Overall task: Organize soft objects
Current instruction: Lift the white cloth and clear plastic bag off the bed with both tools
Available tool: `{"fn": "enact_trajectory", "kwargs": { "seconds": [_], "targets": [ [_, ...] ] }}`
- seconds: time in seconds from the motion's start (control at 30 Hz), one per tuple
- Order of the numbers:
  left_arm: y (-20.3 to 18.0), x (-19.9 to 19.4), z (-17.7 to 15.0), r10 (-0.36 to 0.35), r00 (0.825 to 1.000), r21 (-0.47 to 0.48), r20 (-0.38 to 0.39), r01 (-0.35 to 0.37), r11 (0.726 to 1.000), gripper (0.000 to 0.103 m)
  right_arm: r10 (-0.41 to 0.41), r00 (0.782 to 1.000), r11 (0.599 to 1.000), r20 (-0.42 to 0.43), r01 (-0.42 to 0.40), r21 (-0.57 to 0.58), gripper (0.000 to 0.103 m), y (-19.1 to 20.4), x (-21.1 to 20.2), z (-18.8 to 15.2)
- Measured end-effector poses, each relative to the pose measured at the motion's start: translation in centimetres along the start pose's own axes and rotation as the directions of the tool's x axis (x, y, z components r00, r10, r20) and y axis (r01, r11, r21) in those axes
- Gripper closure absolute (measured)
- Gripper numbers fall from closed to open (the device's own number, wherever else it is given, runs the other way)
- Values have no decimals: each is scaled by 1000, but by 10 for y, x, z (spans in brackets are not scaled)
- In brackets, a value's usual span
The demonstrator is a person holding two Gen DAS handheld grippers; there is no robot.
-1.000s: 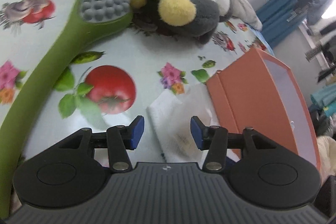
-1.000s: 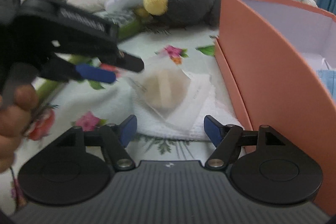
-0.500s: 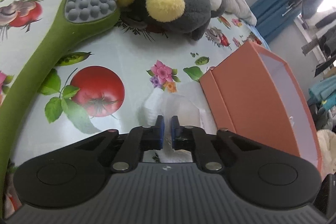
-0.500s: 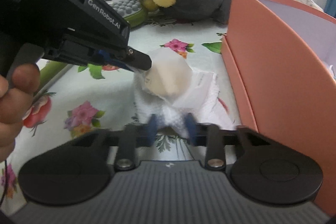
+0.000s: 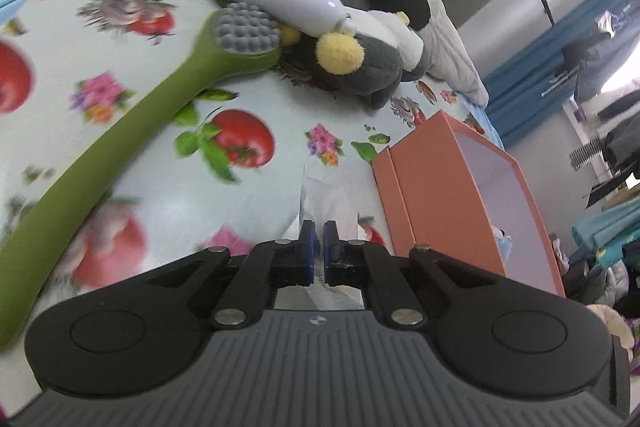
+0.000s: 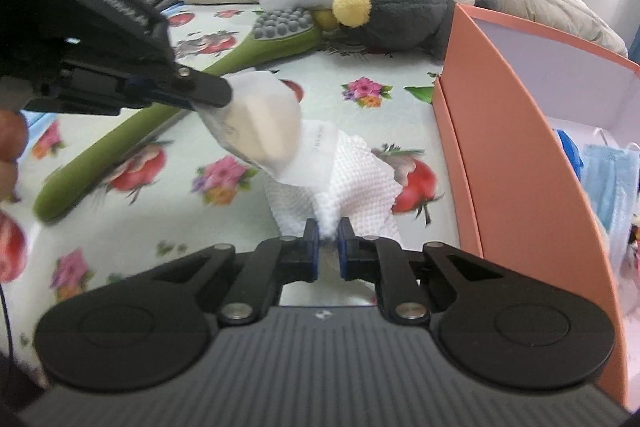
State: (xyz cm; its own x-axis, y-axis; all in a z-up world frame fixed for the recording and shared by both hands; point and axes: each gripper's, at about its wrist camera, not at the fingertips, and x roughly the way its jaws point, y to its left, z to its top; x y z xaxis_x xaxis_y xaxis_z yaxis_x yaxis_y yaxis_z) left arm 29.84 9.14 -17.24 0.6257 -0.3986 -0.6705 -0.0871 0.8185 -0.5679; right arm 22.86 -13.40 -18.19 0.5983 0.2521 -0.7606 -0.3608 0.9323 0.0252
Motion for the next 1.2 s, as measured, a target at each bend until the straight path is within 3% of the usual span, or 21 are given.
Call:
{"fn": "enact_trajectory", "kwargs": {
  "seconds": [0.13, 0.27, 0.5, 0.6, 0.67, 0.73, 0.77, 0.9, 1.0, 1.2],
  "targets": [
    [8, -33, -31, 37, 999, -24, 25, -37, 999, 98, 16, 1000, 1000, -16, -16, -19, 90, 8, -22, -18],
    [27, -55, -68, 31, 999, -137, -9, -32, 990, 98, 25, 999, 999, -46, -27, -40, 90, 16, -40, -37],
    [35, -74, -119, 136, 989, -85, -65, -141, 986, 97, 56, 992, 997, -111, -61, -46, 87, 22, -59, -68],
    [37, -79, -125, 188, 980, -49, -58, -191, 980, 95, 60, 992, 998, -114, -64, -26, 80, 21, -64, -69],
    [39, -84, -127, 194, 980, -46, -51, -197, 979, 84, 60, 992, 998, -107, -62, -11, 66, 18, -66, -67],
    [39, -86, -125, 198, 979, -44, -41, -200, 979, 55, 65, 993, 998, -93, -65, 2, 65, 15, -67, -64],
    [38, -88, -125, 203, 979, -36, -30, -204, 978, 53, 64, 994, 998, -91, -63, 5, 65, 15, -66, -61],
    [27, -90, -124, 205, 979, 27, -20, -204, 979, 53, 61, 996, 998, -70, -60, 18, 57, 13, -58, -56],
    [18, -90, -123, 180, 984, 48, -18, -179, 983, 53, 60, 995, 998, -81, -60, 3, 57, 14, -44, -53],
    [7, -89, -122, 205, 979, 82, -4, -204, 976, 51, 34, 993, 998, -112, -40, -50, 57, 18, -21, -61]
  ]
}}
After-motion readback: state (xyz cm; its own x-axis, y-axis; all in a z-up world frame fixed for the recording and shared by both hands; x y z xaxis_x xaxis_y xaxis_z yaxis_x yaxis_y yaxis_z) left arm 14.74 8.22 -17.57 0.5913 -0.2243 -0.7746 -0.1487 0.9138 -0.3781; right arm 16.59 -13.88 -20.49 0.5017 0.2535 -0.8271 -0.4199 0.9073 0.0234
